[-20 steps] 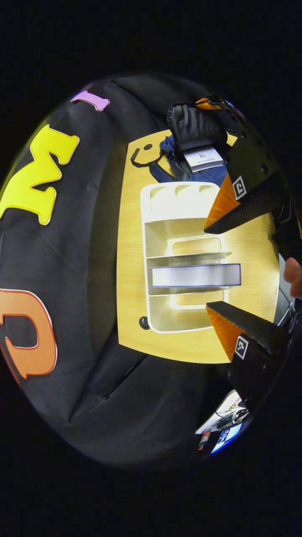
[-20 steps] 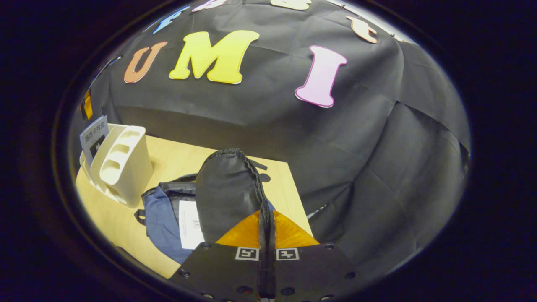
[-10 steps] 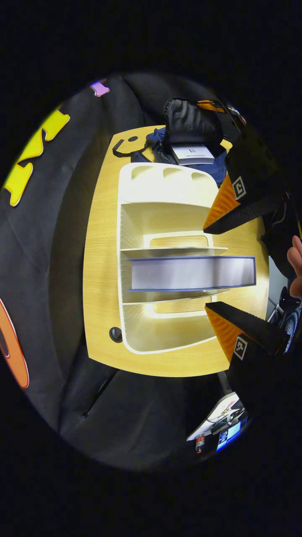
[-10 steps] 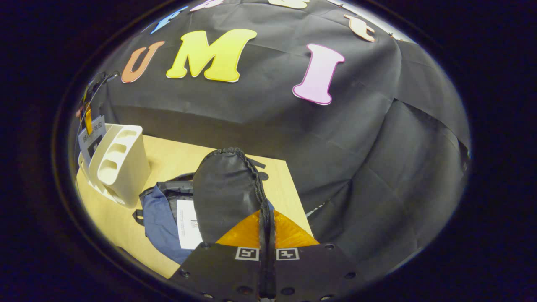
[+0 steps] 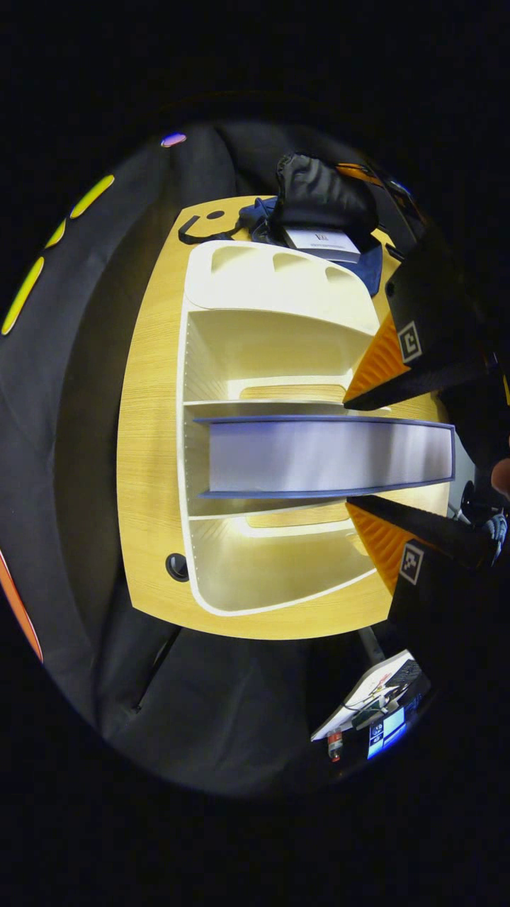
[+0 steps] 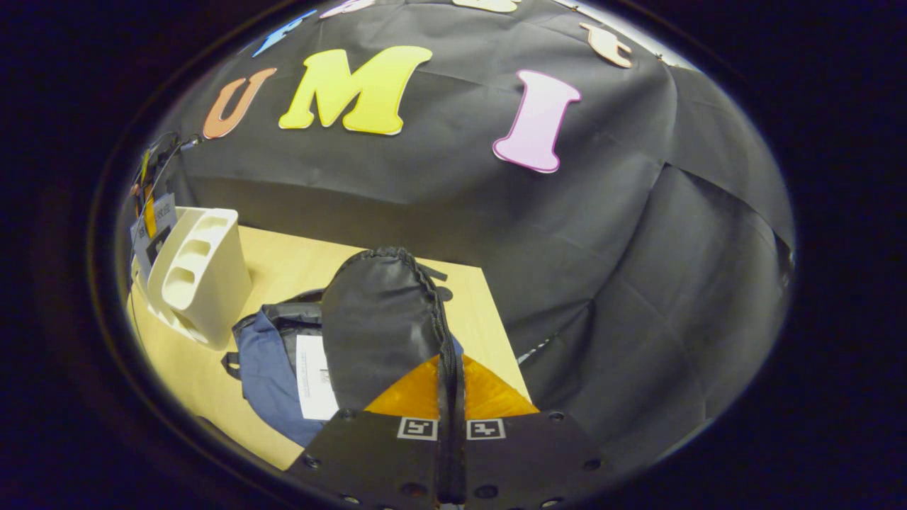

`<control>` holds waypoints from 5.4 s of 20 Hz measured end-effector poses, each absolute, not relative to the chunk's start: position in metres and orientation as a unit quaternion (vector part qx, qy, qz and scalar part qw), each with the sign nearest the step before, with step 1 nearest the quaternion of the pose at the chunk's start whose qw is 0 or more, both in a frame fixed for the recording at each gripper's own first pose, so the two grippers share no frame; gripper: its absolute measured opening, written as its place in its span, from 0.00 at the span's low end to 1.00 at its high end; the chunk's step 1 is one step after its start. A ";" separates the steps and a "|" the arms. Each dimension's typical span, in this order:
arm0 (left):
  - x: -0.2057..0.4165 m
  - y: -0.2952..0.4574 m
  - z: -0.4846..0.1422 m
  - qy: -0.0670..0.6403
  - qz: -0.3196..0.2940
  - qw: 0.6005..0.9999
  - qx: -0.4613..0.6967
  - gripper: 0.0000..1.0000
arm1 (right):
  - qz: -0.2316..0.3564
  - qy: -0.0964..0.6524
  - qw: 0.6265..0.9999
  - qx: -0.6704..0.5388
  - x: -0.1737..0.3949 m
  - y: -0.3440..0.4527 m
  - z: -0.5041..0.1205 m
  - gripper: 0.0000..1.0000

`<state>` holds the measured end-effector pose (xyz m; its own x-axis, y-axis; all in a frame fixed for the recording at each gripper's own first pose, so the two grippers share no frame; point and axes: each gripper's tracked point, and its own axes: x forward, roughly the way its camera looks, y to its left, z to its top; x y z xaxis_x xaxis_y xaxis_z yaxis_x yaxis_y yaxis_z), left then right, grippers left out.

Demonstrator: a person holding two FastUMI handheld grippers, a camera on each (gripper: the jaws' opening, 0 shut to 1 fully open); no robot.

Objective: Open the schoolbag, grab two books from the bookshelf and put them into the schoolbag.

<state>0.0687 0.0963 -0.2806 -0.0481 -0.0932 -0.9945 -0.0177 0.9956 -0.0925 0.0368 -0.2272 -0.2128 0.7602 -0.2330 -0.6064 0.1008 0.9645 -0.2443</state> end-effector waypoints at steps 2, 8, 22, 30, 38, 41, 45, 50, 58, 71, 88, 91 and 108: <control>0.068 0.099 -0.285 0.727 -0.020 0.686 -0.034 0.71 | -0.089 0.335 0.933 -0.097 0.037 -0.228 -0.214 0.00; 0.062 0.101 -0.287 0.738 -0.006 0.673 -0.038 0.49 | -0.084 0.333 0.934 -0.097 0.036 -0.229 -0.215 0.00; 0.023 0.120 -0.167 0.665 0.003 0.745 -0.062 0.41 | -0.069 0.324 0.939 -0.091 0.035 -0.228 -0.212 0.00; 0.014 0.100 -0.092 0.580 -0.043 0.799 -0.152 0.40 | -0.062 0.318 0.942 -0.085 0.029 -0.221 -0.206 0.00; 0.010 0.030 -0.073 0.529 -0.150 0.788 -0.276 0.41 | -0.062 0.317 0.942 -0.087 0.022 -0.217 -0.203 0.00; 0.009 -0.004 -0.076 0.510 -0.188 0.786 -0.293 0.41 | -0.059 0.320 0.941 -0.090 0.020 -0.215 -0.204 0.00; -0.004 -0.063 -0.087 0.513 -0.231 0.751 -0.347 0.41 | -0.055 0.324 0.940 -0.093 0.018 -0.214 -0.207 0.00; -0.015 -0.119 -0.131 0.532 -0.237 0.714 -0.388 0.40 | -0.058 0.328 0.939 -0.087 0.018 -0.219 -0.208 0.00; -0.026 -0.198 -0.202 0.555 -0.232 0.698 -0.389 0.40 | -0.054 0.336 0.936 -0.090 0.018 -0.231 -0.209 0.00; -0.032 -0.242 -0.259 0.573 -0.207 0.667 -0.430 0.41 | -0.052 0.342 0.934 -0.083 0.024 -0.245 -0.209 0.02; -0.023 -0.319 -0.286 0.528 -0.243 0.636 -0.507 0.40 | -0.060 0.333 0.934 -0.111 0.032 -0.249 -0.166 0.00; -0.017 -0.334 -0.291 0.522 -0.248 0.625 -0.524 0.40 | -0.059 0.335 0.933 -0.115 0.034 -0.245 -0.166 0.00; -0.017 -0.377 -0.348 0.553 -0.232 0.569 -0.562 0.60 | -0.038 0.343 0.933 -0.108 0.041 -0.234 -0.171 0.00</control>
